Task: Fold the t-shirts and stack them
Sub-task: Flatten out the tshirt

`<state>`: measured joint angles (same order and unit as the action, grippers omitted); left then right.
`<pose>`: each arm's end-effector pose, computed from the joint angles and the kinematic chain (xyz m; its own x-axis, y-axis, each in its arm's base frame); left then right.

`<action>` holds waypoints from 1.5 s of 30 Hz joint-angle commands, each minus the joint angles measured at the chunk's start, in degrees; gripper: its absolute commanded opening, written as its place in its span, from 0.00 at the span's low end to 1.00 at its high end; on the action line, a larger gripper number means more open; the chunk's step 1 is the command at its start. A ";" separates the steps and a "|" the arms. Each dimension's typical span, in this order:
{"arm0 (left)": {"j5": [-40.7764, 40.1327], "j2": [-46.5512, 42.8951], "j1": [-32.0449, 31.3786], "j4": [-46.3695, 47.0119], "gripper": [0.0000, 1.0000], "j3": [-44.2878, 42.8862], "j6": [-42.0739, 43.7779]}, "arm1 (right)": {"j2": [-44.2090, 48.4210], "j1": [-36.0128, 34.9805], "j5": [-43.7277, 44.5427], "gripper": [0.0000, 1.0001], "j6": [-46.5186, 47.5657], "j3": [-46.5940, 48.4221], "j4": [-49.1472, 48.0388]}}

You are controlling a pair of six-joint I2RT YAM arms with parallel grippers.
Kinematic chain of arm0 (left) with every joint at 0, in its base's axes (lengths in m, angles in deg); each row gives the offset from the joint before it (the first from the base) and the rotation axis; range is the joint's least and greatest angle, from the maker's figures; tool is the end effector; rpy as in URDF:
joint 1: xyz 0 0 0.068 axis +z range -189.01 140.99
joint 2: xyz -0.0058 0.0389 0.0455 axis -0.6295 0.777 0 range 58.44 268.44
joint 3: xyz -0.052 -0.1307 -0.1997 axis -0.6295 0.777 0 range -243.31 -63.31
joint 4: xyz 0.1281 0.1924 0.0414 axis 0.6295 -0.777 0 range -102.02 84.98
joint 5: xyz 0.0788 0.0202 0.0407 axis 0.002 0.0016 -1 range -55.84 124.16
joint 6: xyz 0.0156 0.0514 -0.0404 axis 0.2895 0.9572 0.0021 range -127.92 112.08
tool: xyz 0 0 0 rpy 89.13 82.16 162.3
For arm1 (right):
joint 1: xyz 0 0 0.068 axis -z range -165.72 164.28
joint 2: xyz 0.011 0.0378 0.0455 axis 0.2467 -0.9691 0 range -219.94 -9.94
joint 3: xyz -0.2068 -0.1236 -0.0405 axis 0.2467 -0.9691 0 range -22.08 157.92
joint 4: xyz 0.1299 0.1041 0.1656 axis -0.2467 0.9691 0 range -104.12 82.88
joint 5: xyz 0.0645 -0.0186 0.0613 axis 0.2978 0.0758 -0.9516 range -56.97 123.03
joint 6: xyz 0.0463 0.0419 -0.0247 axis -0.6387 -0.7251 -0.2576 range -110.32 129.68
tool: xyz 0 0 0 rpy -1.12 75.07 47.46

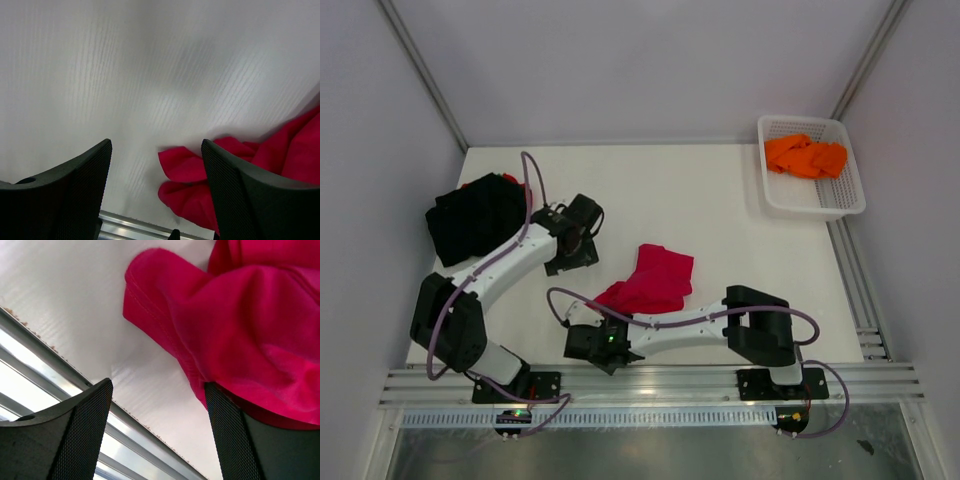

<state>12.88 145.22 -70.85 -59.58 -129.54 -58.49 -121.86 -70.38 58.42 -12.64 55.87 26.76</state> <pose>0.2331 -0.1218 0.2079 -0.8400 -0.3256 -0.4341 -0.3722 0.9278 0.0242 0.0556 0.3488 0.1418 -0.4208 -0.8148 -0.3989 -0.7883 0.5460 -0.2837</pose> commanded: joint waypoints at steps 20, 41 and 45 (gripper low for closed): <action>-2.54 -13.48 0.19 -0.81 0.75 3.57 -2.43 | -9.28 2.04 14.60 0.45 3.69 6.34 -1.95; 0.35 -6.72 0.19 5.52 0.75 8.14 -3.66 | 12.33 12.76 10.48 0.06 9.83 28.10 7.88; 2.99 -4.26 0.19 8.68 0.75 8.40 -3.75 | 14.27 14.78 8.71 0.07 12.65 45.39 11.14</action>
<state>13.32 137.28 -69.06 -53.88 -124.26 -61.81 -120.79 -56.76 64.15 2.64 82.04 52.57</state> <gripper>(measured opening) 0.748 0.067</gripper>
